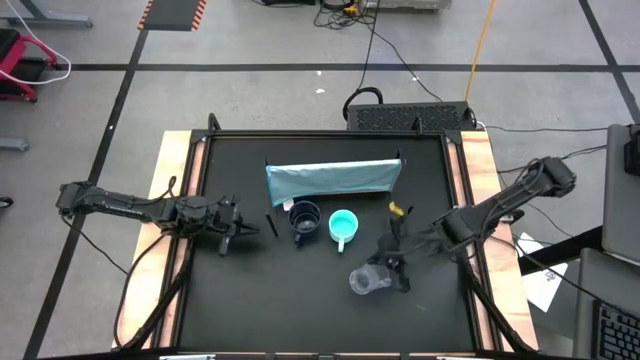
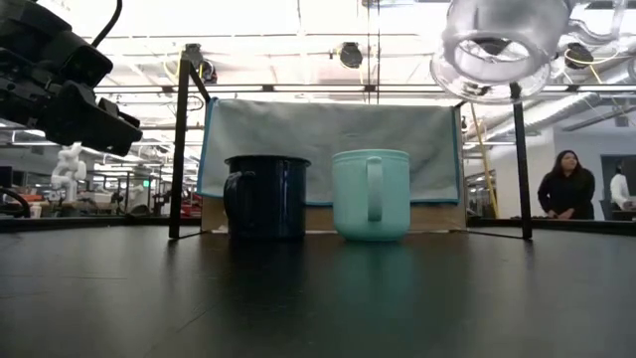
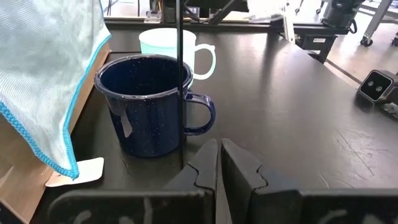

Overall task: Stack small to large cups/mugs on shelf
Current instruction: Move the transparent mug to the center of the table

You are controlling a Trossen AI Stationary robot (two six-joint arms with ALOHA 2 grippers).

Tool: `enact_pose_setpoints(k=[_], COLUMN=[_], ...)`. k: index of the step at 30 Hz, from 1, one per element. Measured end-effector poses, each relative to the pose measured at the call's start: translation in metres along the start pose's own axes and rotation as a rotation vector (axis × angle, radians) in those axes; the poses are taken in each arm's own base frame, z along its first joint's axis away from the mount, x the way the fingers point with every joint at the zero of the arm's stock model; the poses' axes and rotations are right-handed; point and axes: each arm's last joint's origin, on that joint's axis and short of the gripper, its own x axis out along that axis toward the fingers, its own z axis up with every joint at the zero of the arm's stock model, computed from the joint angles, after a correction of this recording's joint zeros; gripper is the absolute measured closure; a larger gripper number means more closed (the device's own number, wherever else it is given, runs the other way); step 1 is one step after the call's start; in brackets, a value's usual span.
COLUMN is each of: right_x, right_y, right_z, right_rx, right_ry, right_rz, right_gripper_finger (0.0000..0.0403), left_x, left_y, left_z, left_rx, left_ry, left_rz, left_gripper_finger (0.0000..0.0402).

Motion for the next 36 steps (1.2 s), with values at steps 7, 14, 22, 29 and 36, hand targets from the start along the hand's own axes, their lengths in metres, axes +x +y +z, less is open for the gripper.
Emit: enact_pose_setpoints(k=[7,14,22,29,36], right_x=[-0.012,-0.01,-0.007,-0.009,-0.009], right_y=[-0.025,-0.037,-0.047,-0.051,-0.059], right_z=[-0.039,-0.058,-0.056,-0.049,-0.052], right_rx=[0.065,0.089,0.15,0.161,0.184], right_ry=[-0.031,-0.049,-0.056,-0.065,-0.022], right_rz=[-0.011,-0.041,-0.08,-0.099,-0.144], right_gripper_finger=[0.0403,0.0403,0.0403,0.0403,0.0403], left_x=[0.0,0.0,0.0,0.0,0.0], left_y=[0.0,0.0,0.0,0.0,0.0], left_z=[0.0,0.0,0.0,0.0,0.0], left_rx=[0.027,0.035,0.031,0.031,0.031], left_ry=[-0.002,-0.002,-0.002,-0.002,0.004], left_rz=[0.0,0.0,0.0,0.0,0.0], left_gripper_finger=[0.0378,0.0378,0.0378,0.0378,0.0378])
